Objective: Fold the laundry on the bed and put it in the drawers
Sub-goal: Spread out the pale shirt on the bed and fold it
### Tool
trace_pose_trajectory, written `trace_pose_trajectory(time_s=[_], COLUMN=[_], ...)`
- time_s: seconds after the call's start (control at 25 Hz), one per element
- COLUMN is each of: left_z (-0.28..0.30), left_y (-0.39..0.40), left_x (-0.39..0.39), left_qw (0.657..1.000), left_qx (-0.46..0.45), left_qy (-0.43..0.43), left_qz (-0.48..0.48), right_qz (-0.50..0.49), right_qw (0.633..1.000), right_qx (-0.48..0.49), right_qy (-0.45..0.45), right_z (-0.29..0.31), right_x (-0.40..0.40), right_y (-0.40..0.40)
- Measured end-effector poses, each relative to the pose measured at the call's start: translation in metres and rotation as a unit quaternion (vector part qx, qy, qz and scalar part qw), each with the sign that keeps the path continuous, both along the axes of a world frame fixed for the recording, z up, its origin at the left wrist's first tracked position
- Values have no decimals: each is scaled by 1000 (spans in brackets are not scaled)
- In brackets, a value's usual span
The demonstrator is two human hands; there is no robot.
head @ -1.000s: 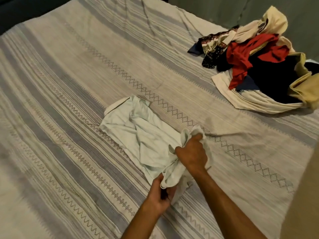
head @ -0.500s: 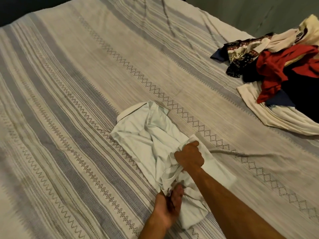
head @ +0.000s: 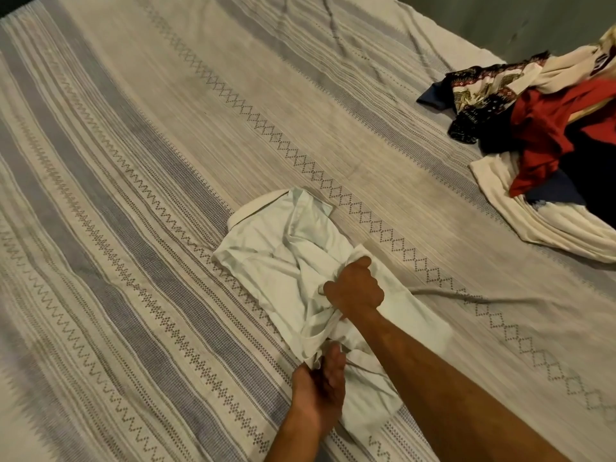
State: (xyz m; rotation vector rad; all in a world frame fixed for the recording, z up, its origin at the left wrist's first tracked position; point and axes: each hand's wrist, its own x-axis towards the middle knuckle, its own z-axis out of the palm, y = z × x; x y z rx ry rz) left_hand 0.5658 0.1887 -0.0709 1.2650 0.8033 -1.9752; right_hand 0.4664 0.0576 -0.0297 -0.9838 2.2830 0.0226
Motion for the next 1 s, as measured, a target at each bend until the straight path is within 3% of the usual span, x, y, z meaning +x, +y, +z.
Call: trace_pose_trajectory(time_s=[0.16,0.24,0.28,0.32,0.4,0.48,0.56,0.6,0.64,0.68,0.76,0.88,0.92,1.0], left_z=[16,31,40,49,56,45,21,5,-13,-31,-53,-53,-49,-48], left_y=[3,12,21,32,46,29,-15,-38,-59,-76,-96,-107,-110,-112], left_x=[1,5,8,9,5,-10,-27,-33,-34,-32,-25,-13,-9,-3], left_qw=[989,954,915,840,596,367,199,138,104,93,102,78,89,125], left_qx=[-70,-119,-167,-249,-450,-589,-629,-627,-613,-596,-573,-557,-547,-536], left_qy=[-64,-216,-319,-437,-600,-603,-575,-569,-567,-561,-541,-549,-545,-520], left_qz=[-113,-173,-184,-205,-286,-394,-484,-513,-541,-568,-608,-619,-629,-653], right_qz=[-125,-121,-110,-93,-64,-125,-277,-340,-383,-406,-431,-486,-486,-452], right_qw=[991,980,967,953,950,968,948,926,904,887,851,747,722,714], right_qx=[-53,-159,-229,-286,-296,-203,-155,-155,-165,-167,-135,-114,-124,-140], right_qy=[-20,9,12,19,69,75,-10,-53,-97,-145,-268,-440,-477,-516], right_z=[-7,1,6,8,-2,-23,-40,-43,-44,-44,-39,-40,-39,-37], right_x=[-1,-23,-39,-58,-94,-115,-119,-118,-114,-110,-99,-84,-82,-81], right_y=[0,4,11,22,57,101,139,155,167,177,191,203,205,207])
